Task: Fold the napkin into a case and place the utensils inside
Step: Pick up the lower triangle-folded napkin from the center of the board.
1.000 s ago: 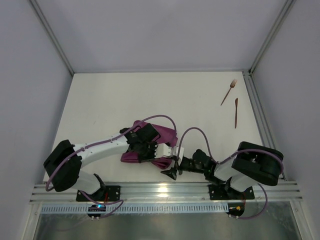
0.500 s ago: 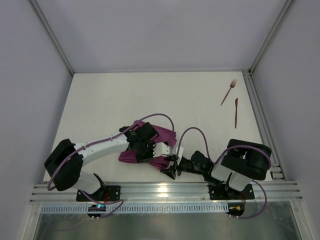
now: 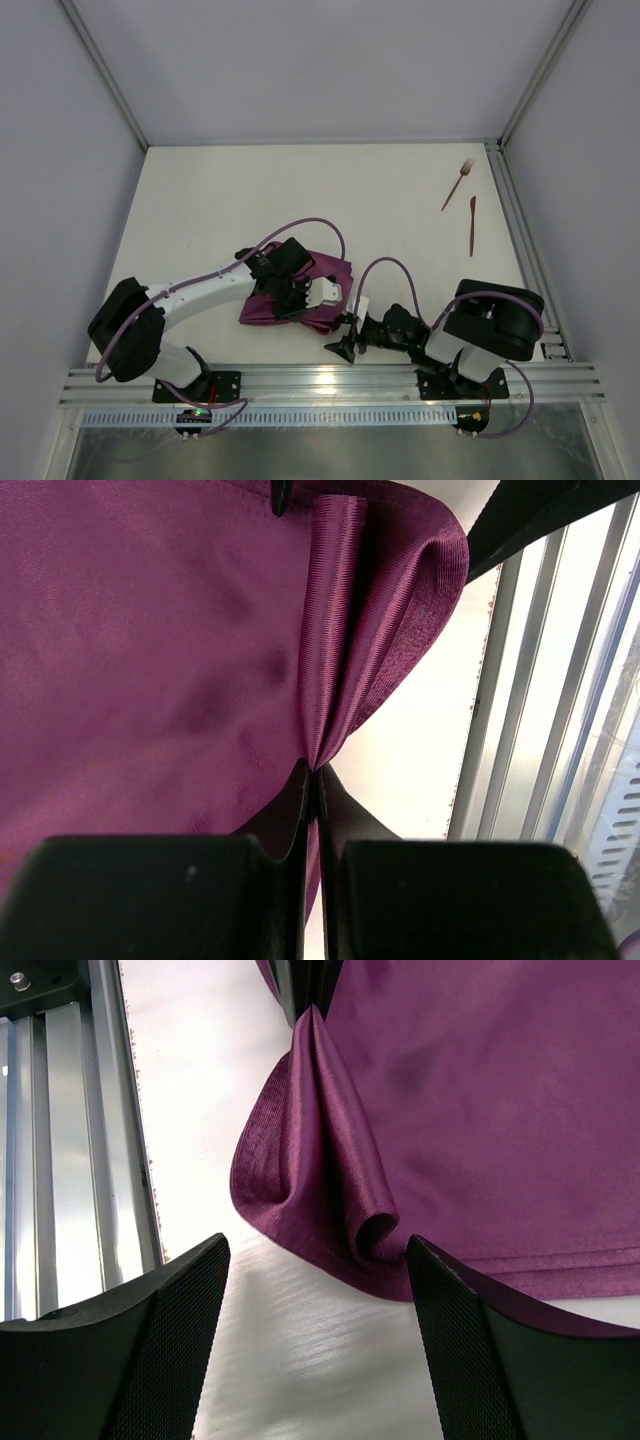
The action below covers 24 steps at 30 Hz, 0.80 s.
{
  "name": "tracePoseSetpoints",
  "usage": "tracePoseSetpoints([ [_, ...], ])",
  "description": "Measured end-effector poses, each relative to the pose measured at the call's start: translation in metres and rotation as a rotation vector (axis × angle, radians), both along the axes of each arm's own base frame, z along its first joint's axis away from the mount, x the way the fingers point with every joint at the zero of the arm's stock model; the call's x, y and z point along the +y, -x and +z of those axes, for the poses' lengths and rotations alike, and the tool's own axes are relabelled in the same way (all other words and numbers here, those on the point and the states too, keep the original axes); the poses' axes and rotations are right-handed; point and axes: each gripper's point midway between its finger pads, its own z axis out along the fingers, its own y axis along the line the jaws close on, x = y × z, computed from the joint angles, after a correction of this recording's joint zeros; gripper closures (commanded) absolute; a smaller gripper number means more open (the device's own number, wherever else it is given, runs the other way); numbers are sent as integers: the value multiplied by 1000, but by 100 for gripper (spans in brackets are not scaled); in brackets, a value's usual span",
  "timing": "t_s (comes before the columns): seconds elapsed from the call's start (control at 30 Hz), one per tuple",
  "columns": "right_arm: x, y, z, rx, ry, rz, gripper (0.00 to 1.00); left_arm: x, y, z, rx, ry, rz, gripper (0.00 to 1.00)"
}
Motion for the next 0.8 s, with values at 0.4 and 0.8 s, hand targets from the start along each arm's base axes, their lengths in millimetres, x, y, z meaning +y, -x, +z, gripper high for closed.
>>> tracePoseSetpoints([
  [0.4, 8, -9, -6, 22, 10, -35, 23, -2, 3, 1, 16, 15, -6, 100],
  [0.8, 11, -19, 0, 24, -11, -89, 24, -3, 4, 2, 28, 23, -7, 100],
])
